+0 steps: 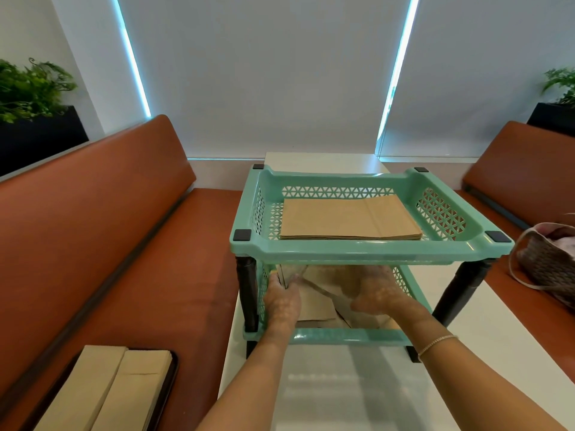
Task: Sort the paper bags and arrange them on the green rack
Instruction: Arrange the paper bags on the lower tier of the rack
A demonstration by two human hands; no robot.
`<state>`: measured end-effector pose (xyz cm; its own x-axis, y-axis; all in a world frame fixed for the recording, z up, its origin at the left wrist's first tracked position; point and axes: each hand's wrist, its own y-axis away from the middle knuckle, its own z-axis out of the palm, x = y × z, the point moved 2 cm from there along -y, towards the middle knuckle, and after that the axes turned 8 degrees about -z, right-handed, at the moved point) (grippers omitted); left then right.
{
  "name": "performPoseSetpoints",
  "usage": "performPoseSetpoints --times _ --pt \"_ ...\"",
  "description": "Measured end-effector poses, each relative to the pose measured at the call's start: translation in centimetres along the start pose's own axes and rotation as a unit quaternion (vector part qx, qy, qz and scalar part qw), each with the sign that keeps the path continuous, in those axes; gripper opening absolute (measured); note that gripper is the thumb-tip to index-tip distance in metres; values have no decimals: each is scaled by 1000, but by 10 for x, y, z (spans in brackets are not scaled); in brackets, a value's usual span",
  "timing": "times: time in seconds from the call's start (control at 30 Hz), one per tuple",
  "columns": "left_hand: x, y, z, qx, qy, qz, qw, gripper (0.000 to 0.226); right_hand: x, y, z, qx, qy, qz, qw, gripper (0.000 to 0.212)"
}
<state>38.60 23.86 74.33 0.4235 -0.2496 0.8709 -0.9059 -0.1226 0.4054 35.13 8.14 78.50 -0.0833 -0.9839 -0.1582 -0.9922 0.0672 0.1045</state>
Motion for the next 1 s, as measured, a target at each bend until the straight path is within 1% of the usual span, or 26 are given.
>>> performPoseSetpoints --times 0.07,0.17,0.27,0.33,0.4,0.43,0.53,0.6,0.67,0.73,0.77,0.8,0.83,0.87,0.9,0.93,0.97,1.0 --pt "0 0 0 -6 14 5 1000 47 -2 1 2 -33 39 -46 998 70" --pt "0 0 1 -15 33 12 999 50 -6 5 1 -40 65 -79 994 66" --pt "-1 -1 3 -26 38 10 999 61 -7 3 3 -30 90 -88 992 68" --pt "-1 -3 4 -27 33 6 999 66 -5 -1 9 2 91 -75 993 73" --pt "-1 -3 4 -23 39 0 999 68 0 -6 17 48 74 -21 996 79" --pt "-1 -3 3 -20 45 -1 999 69 2 -7 18 60 46 19 997 80" --pt "-1 -4 2 -4 50 4 999 62 10 -10 27 51 -68 153 985 73" --pt "-2 -4 2 9 61 5 998 58 14 -9 31 71 -204 229 949 64" --pt "-2 -5 1 15 81 5 997 57 15 -8 34 94 -315 248 911 54" --pt "-3 -5 2 16 98 8 995 57 12 -8 37 86 -396 260 877 49" --pt "-2 -5 2 15 100 10 995 57 9 -8 38 83 -456 270 844 46" --pt "-3 -5 2 14 98 11 995 57 5 -8 39 79 -531 283 795 43" --pt "-2 -5 1 11 92 15 996 58 1 -7 38 72 -604 294 737 39" --pt "-2 -5 1 5 86 17 996 58 -1 -8 40 68 -643 302 701 35" --pt "-2 -4 2 -3 80 19 997 59 -3 -8 39 69 -646 306 696 28" --pt "-2 -4 2 -13 76 20 997 60 -5 -9 39 68 -621 306 718 18" --pt "-3 -5 3 -22 74 22 997 58 -5 -10 38 77 -585 303 748 9" --pt "-5 -7 4 -29 75 25 996 54 -4 -12 36 92 -546 303 776 6"
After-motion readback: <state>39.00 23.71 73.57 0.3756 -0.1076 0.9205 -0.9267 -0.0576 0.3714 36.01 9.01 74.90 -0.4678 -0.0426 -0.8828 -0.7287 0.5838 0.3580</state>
